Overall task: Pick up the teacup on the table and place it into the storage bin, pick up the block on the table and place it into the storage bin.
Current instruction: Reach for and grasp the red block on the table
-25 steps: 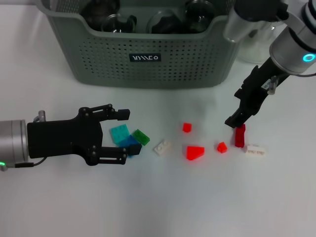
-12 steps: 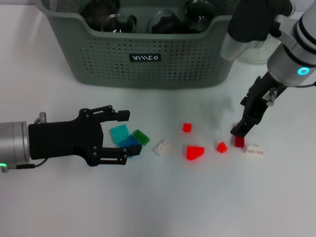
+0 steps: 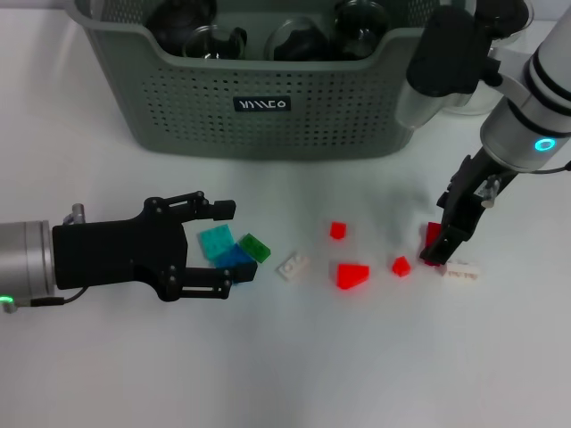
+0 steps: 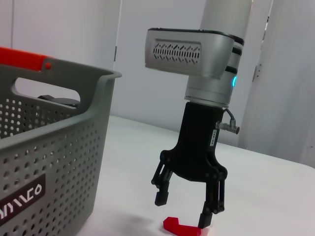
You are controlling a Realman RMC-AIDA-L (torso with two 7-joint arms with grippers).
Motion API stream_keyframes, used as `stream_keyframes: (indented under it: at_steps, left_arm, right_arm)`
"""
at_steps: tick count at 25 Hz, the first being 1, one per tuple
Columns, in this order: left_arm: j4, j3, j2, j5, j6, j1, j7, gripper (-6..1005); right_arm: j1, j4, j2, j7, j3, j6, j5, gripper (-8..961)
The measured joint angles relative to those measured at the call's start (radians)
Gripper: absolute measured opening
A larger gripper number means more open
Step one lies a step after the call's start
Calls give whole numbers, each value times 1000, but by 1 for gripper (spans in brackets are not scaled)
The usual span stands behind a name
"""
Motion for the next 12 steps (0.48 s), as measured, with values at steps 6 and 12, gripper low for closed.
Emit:
stream_keyframes:
  at_steps: [6, 12]
  left_arm:
    - [-2, 0, 0, 0, -4, 0, 1, 859]
    - [-2, 3, 0, 16, -5, 0, 1, 859]
  right_arm:
    - [5, 27, 3, 1, -27, 31, 2, 920]
    - [12, 55, 6, 1, -38, 53, 2, 919]
